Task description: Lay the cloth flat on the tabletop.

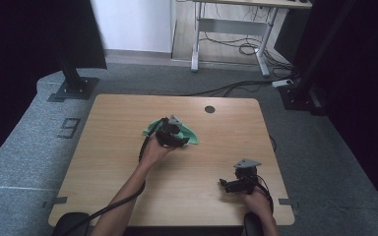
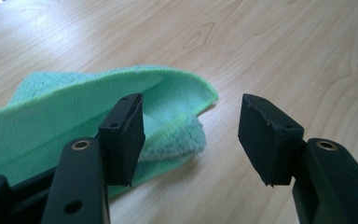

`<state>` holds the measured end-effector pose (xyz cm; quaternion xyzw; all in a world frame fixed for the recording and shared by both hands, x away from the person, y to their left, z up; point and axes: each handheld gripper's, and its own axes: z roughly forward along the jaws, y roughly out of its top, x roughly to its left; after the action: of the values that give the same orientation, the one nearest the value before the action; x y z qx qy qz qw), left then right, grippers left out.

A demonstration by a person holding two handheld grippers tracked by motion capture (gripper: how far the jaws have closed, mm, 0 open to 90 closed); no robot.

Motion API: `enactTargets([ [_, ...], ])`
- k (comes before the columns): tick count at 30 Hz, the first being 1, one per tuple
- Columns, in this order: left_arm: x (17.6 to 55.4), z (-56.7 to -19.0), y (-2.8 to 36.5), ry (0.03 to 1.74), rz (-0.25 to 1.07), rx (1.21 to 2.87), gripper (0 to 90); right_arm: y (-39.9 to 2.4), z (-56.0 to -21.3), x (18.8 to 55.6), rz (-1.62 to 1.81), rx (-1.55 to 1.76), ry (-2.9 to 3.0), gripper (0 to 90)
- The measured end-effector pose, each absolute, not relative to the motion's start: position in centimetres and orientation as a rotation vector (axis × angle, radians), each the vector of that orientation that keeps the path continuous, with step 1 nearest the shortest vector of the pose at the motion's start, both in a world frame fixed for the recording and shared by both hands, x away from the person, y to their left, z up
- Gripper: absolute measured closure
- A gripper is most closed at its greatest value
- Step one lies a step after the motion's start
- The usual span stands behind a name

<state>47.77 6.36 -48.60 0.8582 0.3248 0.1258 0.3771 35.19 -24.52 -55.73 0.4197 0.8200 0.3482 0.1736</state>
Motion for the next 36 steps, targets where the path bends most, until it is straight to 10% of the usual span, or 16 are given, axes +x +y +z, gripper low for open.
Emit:
enactTargets([
  [18, 49.1, -53.7, 5.7, 0.921, 0.332, 2.257, 57.2, -24.5, -55.7, 35.2, 0.988, 1.194, 2.325, 0.0],
  [24, 49.1, -53.4, 5.9, 0.940, 0.354, 2.258, 80.8, -24.5, -55.7, 35.2, 0.988, 1.193, 2.325, 0.0],
  [36, 47.1, -50.0, 6.9, 0.890, 0.318, 2.270, 81.9, -24.5, -55.7, 35.2, 0.988, 1.194, 2.325, 0.0],
])
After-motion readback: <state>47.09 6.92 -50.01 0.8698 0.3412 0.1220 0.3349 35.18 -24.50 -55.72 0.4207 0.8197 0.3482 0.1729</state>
